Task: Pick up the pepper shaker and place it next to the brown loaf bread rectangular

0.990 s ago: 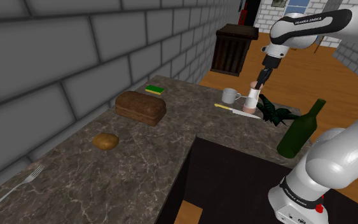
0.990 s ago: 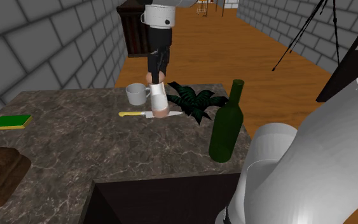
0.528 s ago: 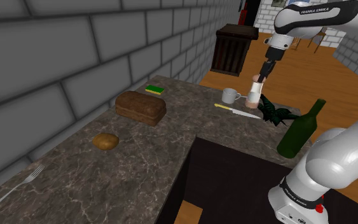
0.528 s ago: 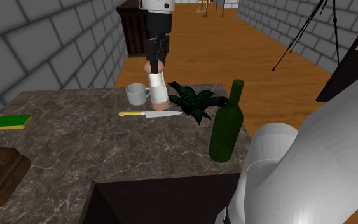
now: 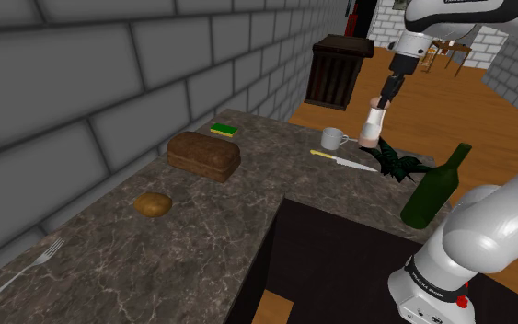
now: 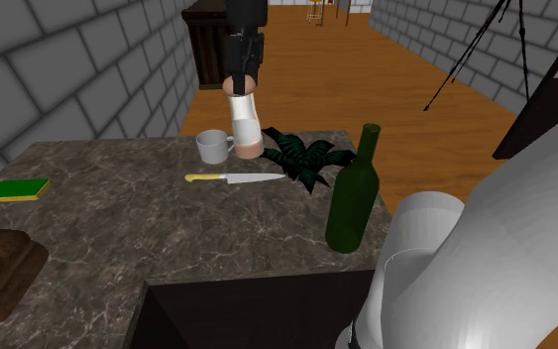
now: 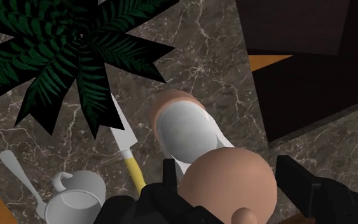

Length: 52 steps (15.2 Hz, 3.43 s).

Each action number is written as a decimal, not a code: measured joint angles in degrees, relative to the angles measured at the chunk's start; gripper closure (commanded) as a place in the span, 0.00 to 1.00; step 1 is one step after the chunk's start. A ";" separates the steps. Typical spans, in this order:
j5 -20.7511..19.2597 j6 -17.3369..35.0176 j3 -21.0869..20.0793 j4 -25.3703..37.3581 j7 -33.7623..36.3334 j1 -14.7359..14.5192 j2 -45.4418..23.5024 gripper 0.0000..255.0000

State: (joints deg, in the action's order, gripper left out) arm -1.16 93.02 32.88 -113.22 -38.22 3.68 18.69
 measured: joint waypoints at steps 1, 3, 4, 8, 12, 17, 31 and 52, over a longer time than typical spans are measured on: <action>0.13 -0.64 0.02 0.85 0.00 -0.07 -0.23 1.00; 0.26 -2.15 -0.11 2.51 0.17 -0.19 -0.40 1.00; 0.33 -2.85 -0.16 3.30 0.24 -0.24 -0.50 1.00; 0.69 -5.93 -0.13 7.01 0.26 -0.45 -1.20 1.00; 1.13 -8.93 -0.06 10.75 0.28 -0.66 -2.05 1.00; 1.66 -11.14 -1.23 13.28 2.03 -1.31 -2.29 1.00; 6.17 -4.67 -13.23 10.27 19.86 -7.87 -4.35 1.00; 11.95 -0.38 -25.05 32.69 41.28 -18.27 -28.28 1.00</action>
State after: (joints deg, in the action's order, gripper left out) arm 10.78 92.64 7.83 -80.54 3.06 -14.59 -9.58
